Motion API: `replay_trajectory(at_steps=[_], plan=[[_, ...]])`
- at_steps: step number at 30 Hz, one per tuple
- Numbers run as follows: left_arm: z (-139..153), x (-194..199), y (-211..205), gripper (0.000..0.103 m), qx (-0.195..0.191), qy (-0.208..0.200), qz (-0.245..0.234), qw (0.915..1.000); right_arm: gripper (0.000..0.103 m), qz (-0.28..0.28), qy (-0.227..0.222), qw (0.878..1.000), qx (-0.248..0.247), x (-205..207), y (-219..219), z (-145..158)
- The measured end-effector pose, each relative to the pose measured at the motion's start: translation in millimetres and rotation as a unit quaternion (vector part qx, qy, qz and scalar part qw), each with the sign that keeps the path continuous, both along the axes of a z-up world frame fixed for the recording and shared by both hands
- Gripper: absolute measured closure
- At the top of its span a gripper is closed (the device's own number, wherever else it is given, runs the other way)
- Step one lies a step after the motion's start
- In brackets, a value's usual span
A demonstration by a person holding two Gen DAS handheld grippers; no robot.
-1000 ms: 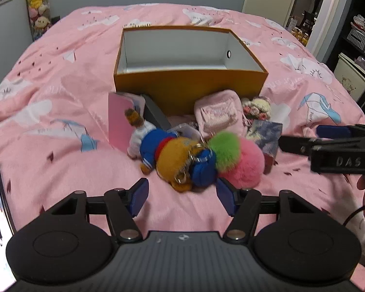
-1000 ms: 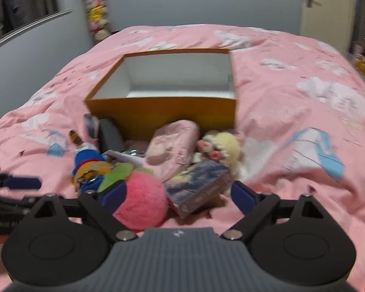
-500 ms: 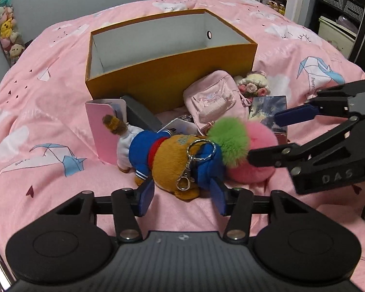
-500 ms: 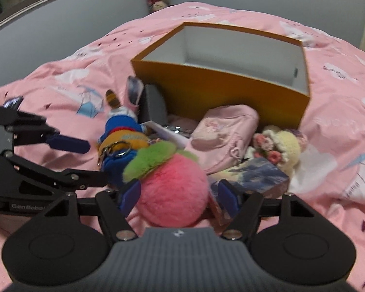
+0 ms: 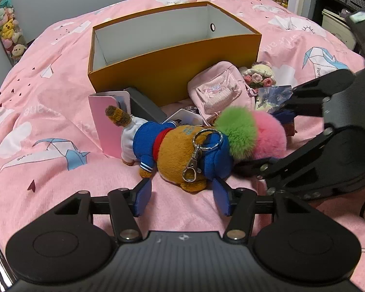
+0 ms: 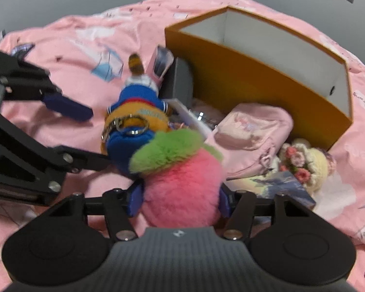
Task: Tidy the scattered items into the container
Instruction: 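Grasp the pink pom-pom keychain with the right gripper, then grasp the blue-capped plush bear keychain with the left gripper while the right gripper holds the pom-pom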
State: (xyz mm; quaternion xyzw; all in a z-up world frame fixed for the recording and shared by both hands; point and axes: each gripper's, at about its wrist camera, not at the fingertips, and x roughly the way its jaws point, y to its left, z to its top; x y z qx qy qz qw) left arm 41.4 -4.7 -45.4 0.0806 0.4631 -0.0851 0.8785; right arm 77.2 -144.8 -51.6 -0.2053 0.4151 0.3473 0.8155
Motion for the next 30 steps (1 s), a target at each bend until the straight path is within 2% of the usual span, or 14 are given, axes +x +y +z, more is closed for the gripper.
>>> replay_trajectory(at_steps=[4, 11, 16, 19, 21, 26, 30], plan=[[-1, 1, 3, 0.036, -0.007, 0.002, 0.005, 1.0000, 0.050, 0.000, -0.007, 1.000, -0.010, 1, 5, -9], [-2, 4, 5, 0.031, -0.018, 0.000, 0.001, 0.9998, 0.056, -0.017, -0.018, 1.000, -0.003, 2, 2, -7], [4, 2, 3, 0.030, -0.004, -0.023, -0.027, 0.9994, 0.057, -0.040, -0.026, 0.998, 0.038, 3, -13, 9], [8, -1, -2, 0.027, 0.029, -0.047, -0.065, 0.9964, 0.057, -0.051, -0.045, 0.997, 0.047, 3, -18, 21], [6, -4, -11, 0.023, 0.067, -0.065, -0.096, 0.9910, 0.057, -0.057, -0.046, 0.996, 0.055, 6, -23, 28], [-8, -10, -37, 0.018, 0.155, -0.100, -0.160, 0.9697, 0.057, -0.069, -0.045, 0.995, 0.057, 11, -28, 30], [-32, -14, -56, 0.018, 0.235, -0.104, -0.194, 0.9467, 0.057, -0.082, -0.030, 0.994, 0.069, 12, -33, 25]])
